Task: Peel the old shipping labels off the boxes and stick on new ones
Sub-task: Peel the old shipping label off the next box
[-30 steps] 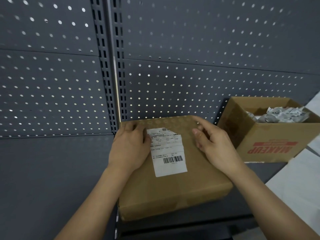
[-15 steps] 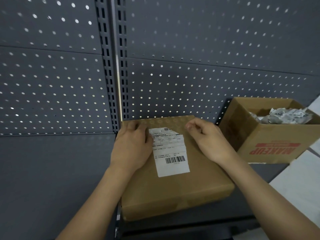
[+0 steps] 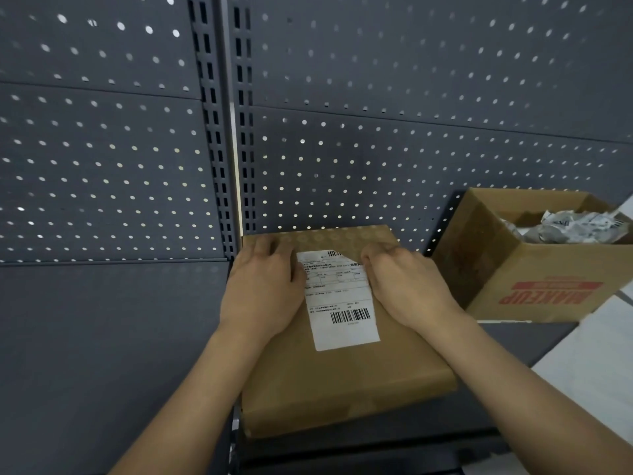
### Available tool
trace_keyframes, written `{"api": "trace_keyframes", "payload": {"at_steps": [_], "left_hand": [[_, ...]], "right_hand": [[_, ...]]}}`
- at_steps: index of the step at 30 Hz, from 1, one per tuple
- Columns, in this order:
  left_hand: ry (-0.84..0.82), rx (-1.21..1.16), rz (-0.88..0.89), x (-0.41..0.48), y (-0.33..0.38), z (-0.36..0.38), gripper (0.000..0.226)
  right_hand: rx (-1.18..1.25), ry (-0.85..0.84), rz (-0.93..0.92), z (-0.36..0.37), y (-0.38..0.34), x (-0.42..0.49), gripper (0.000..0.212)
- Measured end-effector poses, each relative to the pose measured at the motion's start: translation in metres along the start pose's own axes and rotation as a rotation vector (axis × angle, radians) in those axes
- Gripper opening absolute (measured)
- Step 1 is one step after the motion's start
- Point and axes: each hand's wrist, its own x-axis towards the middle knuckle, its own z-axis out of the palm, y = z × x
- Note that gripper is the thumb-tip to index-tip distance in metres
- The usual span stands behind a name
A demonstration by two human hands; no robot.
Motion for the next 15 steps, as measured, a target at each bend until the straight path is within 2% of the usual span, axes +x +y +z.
{"api": "trace_keyframes", "payload": {"at_steps": [4, 15], "left_hand": [[-0.001, 0.01, 0.006, 0.0009, 0.0004, 0.0006, 0.035], [-0.006, 0.015, 0.006, 0.0002, 0.0, 0.0004, 0.036]], "right_hand": [[-0.11, -0.067, -0.026, -0.0023, -0.0061, 0.0006, 0.023], [-0.077, -0.041, 0.021, -0.0035, -0.0077, 0.0024, 0.026]]}}
